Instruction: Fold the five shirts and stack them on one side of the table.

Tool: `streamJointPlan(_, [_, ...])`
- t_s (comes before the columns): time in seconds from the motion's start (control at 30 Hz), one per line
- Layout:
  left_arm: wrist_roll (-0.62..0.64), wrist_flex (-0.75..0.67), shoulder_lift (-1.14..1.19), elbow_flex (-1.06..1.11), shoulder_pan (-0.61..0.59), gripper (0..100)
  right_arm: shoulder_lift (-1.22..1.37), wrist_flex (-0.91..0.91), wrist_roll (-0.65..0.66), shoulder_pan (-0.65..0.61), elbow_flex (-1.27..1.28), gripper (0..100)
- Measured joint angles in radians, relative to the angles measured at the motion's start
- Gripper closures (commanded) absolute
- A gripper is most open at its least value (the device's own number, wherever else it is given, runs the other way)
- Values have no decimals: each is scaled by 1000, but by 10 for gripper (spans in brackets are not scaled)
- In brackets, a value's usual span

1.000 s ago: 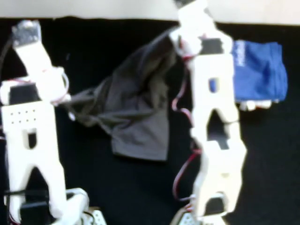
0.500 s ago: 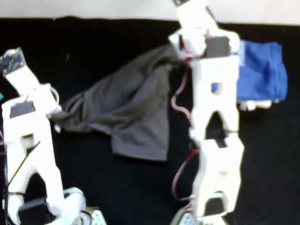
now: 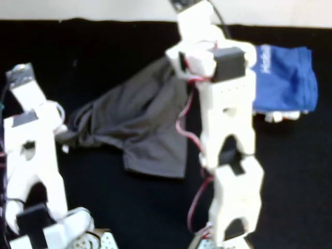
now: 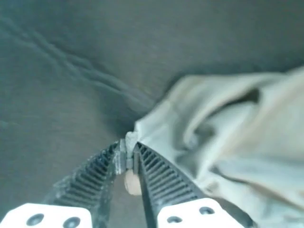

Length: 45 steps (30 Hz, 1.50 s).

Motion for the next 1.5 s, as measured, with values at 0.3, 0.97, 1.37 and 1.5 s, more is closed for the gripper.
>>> streamJointPlan(0.3, [0,83,344,-245,-87,990,-278,-58,-11,-181,832,783])
streamJointPlan(0.97, [0,308,428,-428,-86,990,-295,-615,-48,-273,1668,713])
streamJointPlan(1.37, [-3,384,428,-428,-86,990,-140,-675,-51,-150,1597,992])
streamJointPlan(1.5, [-5,430,428,-428,-86,990,-203,-638,-51,-74,1590,992])
